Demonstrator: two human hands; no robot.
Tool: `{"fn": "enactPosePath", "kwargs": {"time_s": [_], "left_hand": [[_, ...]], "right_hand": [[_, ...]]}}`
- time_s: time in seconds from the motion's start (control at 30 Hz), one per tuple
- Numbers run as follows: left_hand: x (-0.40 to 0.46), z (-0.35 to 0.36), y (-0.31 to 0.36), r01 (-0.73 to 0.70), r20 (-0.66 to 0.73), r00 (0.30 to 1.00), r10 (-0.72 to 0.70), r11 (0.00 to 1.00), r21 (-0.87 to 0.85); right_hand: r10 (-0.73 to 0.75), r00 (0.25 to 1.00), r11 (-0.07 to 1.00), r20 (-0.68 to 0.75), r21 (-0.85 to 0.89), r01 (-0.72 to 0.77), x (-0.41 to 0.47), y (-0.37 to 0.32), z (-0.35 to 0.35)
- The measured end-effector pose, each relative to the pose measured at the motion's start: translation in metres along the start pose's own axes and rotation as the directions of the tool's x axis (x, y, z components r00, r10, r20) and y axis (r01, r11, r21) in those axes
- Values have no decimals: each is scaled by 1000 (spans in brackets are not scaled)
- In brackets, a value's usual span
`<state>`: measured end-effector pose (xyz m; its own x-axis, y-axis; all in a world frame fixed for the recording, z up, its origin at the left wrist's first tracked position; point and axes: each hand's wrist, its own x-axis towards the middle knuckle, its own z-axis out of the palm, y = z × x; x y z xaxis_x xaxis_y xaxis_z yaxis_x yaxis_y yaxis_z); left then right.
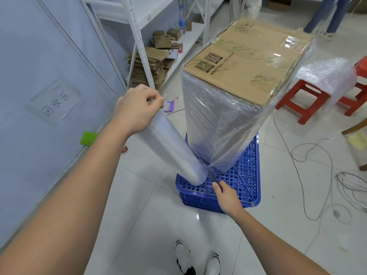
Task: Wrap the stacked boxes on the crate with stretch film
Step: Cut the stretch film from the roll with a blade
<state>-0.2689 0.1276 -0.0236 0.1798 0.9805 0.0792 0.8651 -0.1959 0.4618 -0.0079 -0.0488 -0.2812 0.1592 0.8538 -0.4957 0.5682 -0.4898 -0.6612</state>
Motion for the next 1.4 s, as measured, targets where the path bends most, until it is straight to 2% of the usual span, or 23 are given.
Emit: {"fn": "enactPosePath", "kwargs": {"time_s": [0.37, 0.5, 0.7, 1.03, 1.13, 1.27, 1.4], "left_hand": [[3, 3, 4, -14, 3, 1000, 14, 1000, 5], [3, 2, 2, -11, 3, 1000, 11, 1000, 1], [2, 0, -4, 6, -11, 1000, -6, 1000, -17], [1, 2, -3, 5, -17, 1000, -6, 999, -32], [2, 2, -5, 2, -23, 1000, -2, 1000, -22], [3, 3, -4, -9, -19, 1000, 9, 1000, -19], [5, 3, 0, -15, -21, 1000, 15, 999, -33]], "right_hand": [[-19, 999, 997, -31, 72, 21, 40, -36, 2], [-25, 1000, 1000, -9, 4, 25, 28, -13, 4], [68, 997, 992, 20, -103, -66, 10, 32, 5], [33, 999, 999, -1, 28, -33, 55, -16, 5], [34, 999, 999, 13, -20, -34, 40, 5, 8], [124, 992, 986, 33, -120, -120, 20, 48, 11], [108, 993, 985, 37, -137, -102, 31, 44, 8]]}}
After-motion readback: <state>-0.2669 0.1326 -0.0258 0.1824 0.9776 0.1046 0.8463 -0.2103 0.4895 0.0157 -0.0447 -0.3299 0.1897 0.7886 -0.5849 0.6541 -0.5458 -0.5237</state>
